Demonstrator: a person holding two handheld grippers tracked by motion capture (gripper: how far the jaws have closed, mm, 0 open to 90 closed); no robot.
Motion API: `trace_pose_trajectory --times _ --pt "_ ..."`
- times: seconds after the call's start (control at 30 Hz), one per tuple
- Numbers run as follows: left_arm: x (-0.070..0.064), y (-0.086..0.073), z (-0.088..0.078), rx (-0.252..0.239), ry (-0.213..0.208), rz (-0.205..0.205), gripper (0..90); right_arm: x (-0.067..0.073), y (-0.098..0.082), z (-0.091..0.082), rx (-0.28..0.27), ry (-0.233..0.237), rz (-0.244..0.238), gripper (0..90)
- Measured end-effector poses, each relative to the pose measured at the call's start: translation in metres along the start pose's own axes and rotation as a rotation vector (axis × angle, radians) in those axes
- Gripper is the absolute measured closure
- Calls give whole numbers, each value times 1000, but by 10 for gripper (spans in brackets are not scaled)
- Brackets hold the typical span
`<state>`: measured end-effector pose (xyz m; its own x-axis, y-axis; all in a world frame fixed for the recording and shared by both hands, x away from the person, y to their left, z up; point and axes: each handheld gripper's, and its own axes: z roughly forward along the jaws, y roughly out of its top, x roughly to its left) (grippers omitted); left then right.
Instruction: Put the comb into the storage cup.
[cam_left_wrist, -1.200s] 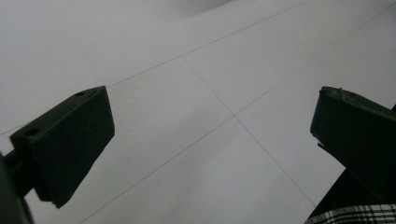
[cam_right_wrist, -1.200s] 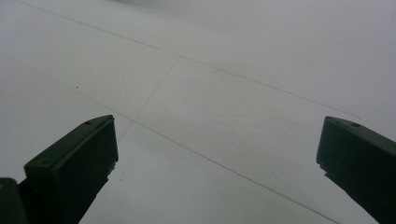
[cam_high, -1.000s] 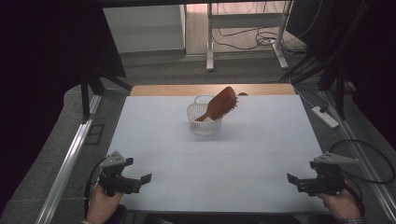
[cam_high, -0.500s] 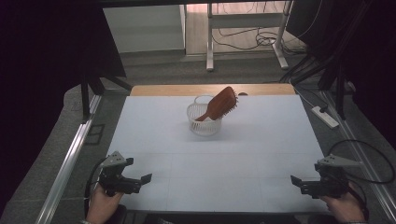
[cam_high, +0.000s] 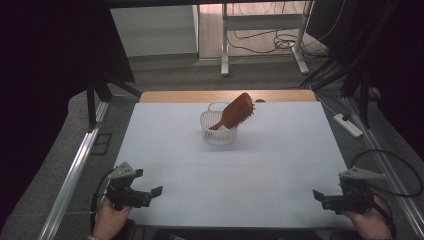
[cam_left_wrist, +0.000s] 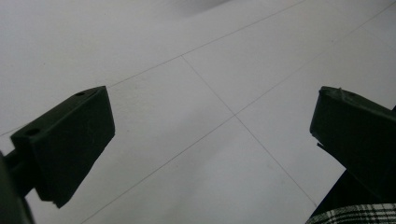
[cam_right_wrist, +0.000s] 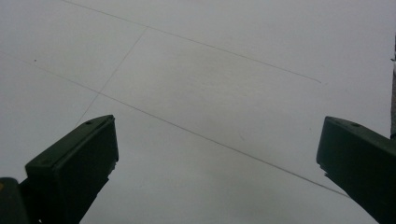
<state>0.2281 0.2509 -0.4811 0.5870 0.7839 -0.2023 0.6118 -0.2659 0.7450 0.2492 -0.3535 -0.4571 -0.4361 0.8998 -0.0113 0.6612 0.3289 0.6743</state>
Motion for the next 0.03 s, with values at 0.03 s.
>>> trace_pose_trajectory --times 0.03 --pt "0 0 0 0 0 0 1 0 0 0 2 2 -2 0"
